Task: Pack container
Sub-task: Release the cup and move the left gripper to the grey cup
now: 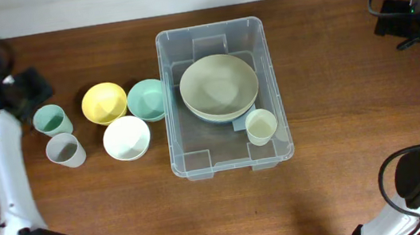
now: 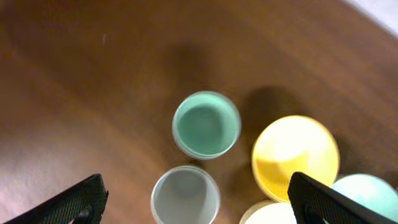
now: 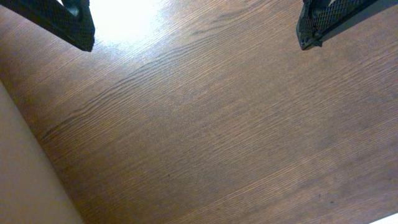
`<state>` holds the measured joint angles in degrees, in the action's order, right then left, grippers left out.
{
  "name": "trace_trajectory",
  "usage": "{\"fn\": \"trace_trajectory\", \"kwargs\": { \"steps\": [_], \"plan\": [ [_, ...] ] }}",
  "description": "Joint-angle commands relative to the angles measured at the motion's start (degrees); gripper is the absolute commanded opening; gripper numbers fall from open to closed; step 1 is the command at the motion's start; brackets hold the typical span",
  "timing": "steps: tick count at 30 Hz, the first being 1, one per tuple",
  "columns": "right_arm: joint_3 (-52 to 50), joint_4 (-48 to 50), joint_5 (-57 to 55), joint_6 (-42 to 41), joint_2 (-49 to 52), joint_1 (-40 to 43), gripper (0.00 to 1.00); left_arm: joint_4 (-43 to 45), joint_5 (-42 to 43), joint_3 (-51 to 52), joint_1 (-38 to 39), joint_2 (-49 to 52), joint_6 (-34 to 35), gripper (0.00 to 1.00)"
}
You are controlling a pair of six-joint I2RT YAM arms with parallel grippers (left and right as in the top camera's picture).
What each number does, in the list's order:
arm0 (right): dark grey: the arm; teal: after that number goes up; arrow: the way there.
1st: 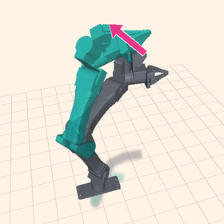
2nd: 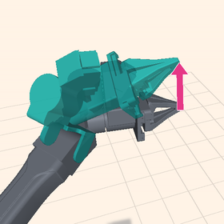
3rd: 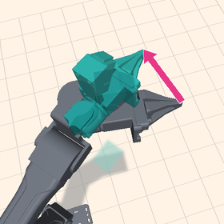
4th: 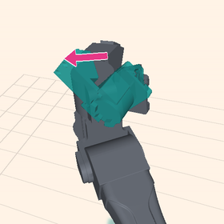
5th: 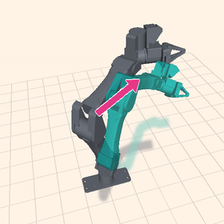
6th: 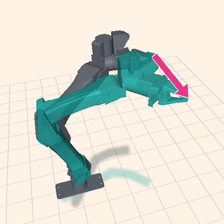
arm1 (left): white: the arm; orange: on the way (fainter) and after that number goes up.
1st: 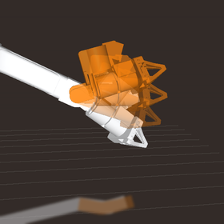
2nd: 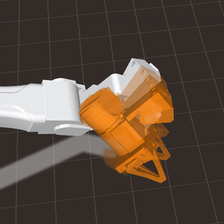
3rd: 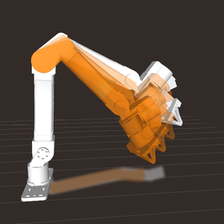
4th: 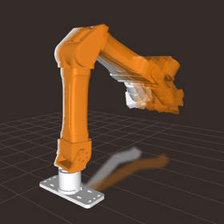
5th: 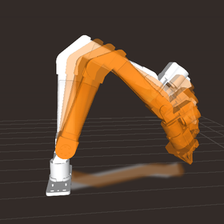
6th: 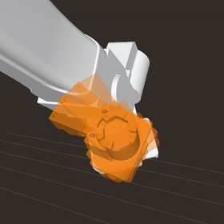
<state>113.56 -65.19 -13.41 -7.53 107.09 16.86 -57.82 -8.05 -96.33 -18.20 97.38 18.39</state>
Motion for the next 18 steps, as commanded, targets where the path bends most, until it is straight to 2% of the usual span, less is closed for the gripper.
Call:
{"fn": "trace_trajectory", "kwargs": {
  "steps": [1, 10, 18],
  "plan": [
    [-0.02, 0.0, 0.09, -0.48, 0.11, 0.04, 0.99, -1.4, 7.98, 4.92, -3.76, 0.33, 1.84, 0.95],
    [-0.02, 0.0, 0.09, -0.48, 0.11, 0.04, 0.99, 3.04, 8.81, 20.02, -5.99, 0.33, 2.84, 0.95],
    [-0.02, 0.0, 0.09, -0.48, 0.11, 0.04, 0.99, 6.27, 8.63, 23.82, -5.99, 0.39, 2.82, 0.95]
  ]
}}
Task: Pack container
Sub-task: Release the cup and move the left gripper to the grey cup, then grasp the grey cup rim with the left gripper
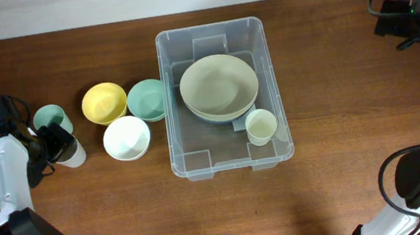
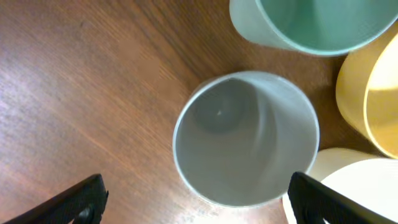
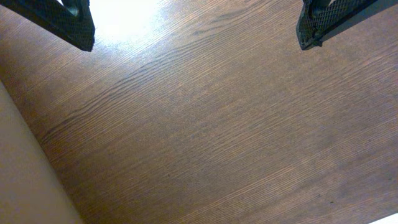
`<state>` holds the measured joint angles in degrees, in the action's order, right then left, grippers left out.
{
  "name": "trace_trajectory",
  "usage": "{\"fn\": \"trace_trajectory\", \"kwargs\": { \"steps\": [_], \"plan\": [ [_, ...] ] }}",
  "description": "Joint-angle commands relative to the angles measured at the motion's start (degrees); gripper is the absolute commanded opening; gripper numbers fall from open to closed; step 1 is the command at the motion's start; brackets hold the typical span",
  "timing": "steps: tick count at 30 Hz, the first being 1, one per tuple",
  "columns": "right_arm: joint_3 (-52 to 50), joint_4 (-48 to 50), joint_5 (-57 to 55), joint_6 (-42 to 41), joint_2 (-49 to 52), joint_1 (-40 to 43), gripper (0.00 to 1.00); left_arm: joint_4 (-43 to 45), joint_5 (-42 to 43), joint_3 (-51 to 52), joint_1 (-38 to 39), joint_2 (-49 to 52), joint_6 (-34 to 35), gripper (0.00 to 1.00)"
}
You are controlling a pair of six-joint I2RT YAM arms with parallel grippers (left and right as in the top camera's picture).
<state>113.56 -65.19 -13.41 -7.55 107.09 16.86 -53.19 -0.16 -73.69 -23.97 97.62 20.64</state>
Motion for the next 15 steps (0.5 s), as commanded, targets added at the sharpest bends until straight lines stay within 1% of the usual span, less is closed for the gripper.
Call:
{"fn": "trace_trajectory", "kwargs": {
  "steps": [1, 3, 6, 7, 11, 15],
  "plan": [
    [-0.02, 0.0, 0.09, -0.46, 0.11, 0.04, 0.99, 2.8, 0.59, 1.66, -0.22, 0.15, 0.59, 0.94],
    [-0.02, 0.0, 0.09, -0.46, 0.11, 0.04, 0.99, 5.25, 0.63, 2.73, -0.22, 0.15, 0.61, 0.91],
    [-0.02, 0.0, 0.09, -0.46, 0.11, 0.04, 0.99, 8.02, 0.57, 4.15, -0.22, 0.35, 1.2, 0.89],
    [-0.02, 0.0, 0.09, -0.46, 0.11, 0.04, 0.99, 8.94, 0.57, 4.57, -0.22, 0.57, 1.22, 0.85],
    [-0.02, 0.0, 0.09, -0.46, 0.11, 0.04, 0.99, 10.38, 0.44, 5.16, -0.22, 2.08, 1.27, 0.82],
    [-0.02, 0.0, 0.09, -0.46, 0.11, 0.04, 0.99, 10.38, 0.42, 5.22, -0.22, 3.74, 1.25, 0.74]
  ]
}}
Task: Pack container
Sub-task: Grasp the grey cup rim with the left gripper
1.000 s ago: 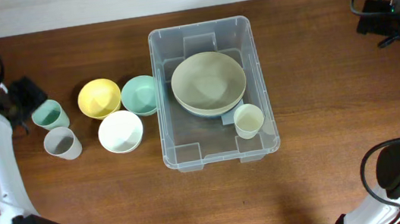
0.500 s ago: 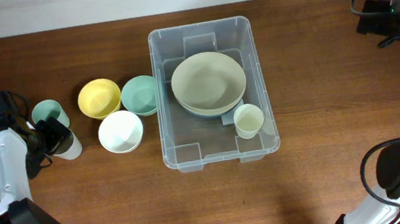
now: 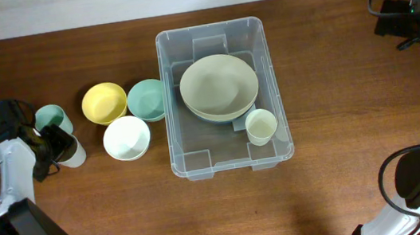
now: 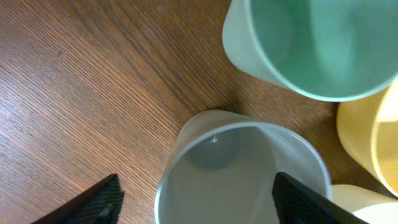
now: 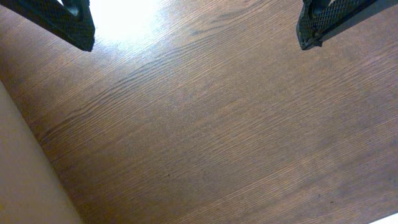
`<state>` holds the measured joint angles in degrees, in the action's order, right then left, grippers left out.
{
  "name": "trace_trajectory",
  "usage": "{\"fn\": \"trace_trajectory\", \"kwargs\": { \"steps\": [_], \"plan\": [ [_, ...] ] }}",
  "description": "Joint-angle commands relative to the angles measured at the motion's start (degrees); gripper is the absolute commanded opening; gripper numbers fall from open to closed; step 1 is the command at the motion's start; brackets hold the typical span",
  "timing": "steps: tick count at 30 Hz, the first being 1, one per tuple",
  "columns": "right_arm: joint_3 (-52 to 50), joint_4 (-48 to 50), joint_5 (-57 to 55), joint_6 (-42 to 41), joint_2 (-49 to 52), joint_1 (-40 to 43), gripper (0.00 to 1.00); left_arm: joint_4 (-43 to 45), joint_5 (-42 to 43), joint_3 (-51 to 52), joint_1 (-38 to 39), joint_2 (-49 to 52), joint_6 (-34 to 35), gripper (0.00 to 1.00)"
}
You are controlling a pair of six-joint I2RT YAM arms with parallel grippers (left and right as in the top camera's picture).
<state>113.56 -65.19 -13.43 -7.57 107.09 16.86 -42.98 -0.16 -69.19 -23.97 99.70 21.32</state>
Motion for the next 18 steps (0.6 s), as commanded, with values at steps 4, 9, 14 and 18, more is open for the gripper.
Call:
{"fn": "trace_trajectory", "kwargs": {
  "steps": [4, 9, 14, 18],
  "plan": [
    [-0.02, 0.0, 0.11, -0.44, 0.11, 0.04, 0.99, 0.79, 0.42, 0.72, -0.22, 2.73, 0.55, 0.57],
    [-0.02, 0.0, 0.11, -0.44, 0.11, 0.04, 0.99, 1.31, 0.44, 0.74, -0.22, 4.24, 0.52, 0.3],
    [-0.02, 0.0, 0.11, -0.44, 0.11, 0.04, 0.99, 1.33, 0.5, 0.74, -0.22, 4.44, 0.52, 0.13],
    [-0.02, 0.0, 0.11, -0.44, 0.11, 0.04, 0.99, 0.26, 1.79, 0.72, -0.22, 4.44, 0.52, 0.01]
  ]
}}
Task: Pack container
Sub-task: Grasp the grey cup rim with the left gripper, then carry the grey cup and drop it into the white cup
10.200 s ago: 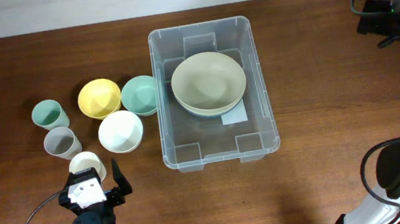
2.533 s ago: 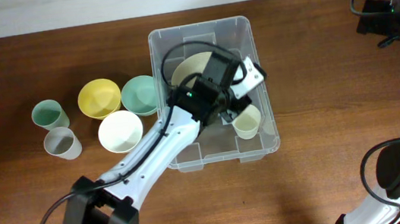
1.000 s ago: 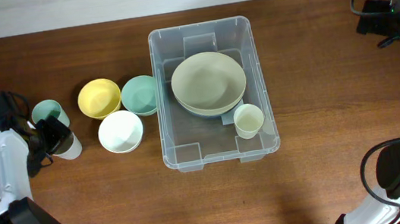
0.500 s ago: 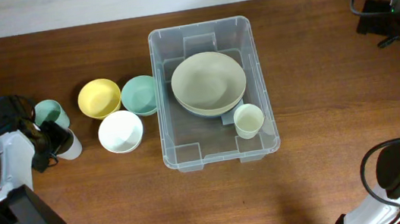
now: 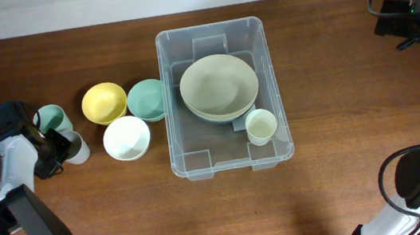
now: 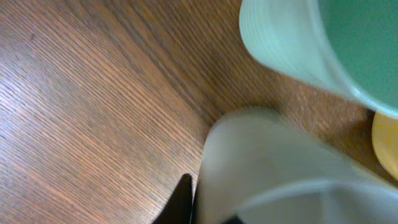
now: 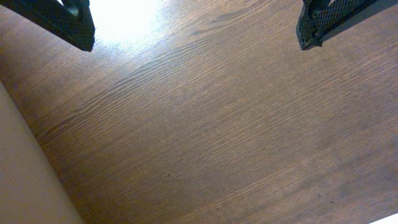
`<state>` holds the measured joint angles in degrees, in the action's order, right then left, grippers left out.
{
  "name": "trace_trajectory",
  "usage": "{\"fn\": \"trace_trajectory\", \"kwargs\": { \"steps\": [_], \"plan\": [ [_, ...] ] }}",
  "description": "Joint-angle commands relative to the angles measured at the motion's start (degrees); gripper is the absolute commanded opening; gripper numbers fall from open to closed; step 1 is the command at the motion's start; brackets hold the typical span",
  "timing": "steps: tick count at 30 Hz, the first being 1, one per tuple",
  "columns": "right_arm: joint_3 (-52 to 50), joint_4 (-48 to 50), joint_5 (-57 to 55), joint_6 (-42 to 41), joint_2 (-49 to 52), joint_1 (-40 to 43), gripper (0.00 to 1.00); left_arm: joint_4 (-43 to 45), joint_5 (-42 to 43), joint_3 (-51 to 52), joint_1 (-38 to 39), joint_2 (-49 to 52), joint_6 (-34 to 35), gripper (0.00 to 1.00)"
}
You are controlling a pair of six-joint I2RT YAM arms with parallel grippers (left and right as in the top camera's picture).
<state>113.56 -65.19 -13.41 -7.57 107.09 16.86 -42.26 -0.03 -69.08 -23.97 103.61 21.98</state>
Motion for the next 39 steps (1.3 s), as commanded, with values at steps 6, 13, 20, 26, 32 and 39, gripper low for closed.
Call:
{"fn": "trace_trajectory", "kwargs": {
  "steps": [6, 13, 20, 26, 32, 39],
  "plan": [
    [-0.02, 0.0, 0.09, -0.44, 0.11, 0.04, 0.99, -2.97, 10.32, 0.33, -0.22, 0.5, -0.15, 0.01],
    [-0.02, 0.0, 0.09, -0.44, 0.11, 0.04, 0.99, -9.01, 11.28, -4.46, -0.17, -2.16, -0.17, 0.01],
    [-0.02, 0.0, 0.09, -0.44, 0.11, 0.04, 0.99, -10.1, 15.17, -11.82, 3.52, -9.64, -1.29, 0.01],
    [-0.02, 0.0, 0.09, -0.44, 0.11, 0.04, 0.99, -5.64, 21.81, -18.47, 13.44, -12.74, -9.09, 0.01],
    [-0.02, 0.0, 0.09, -0.44, 0.11, 0.04, 0.99, 3.58, 24.68, -20.22, 33.0, -12.35, -17.05, 0.01],
    [-0.02, 0.0, 0.09, -0.44, 0.11, 0.04, 0.99, 7.13, 14.51, -20.22, 52.72, -11.04, -22.88, 0.01]
  ]
}}
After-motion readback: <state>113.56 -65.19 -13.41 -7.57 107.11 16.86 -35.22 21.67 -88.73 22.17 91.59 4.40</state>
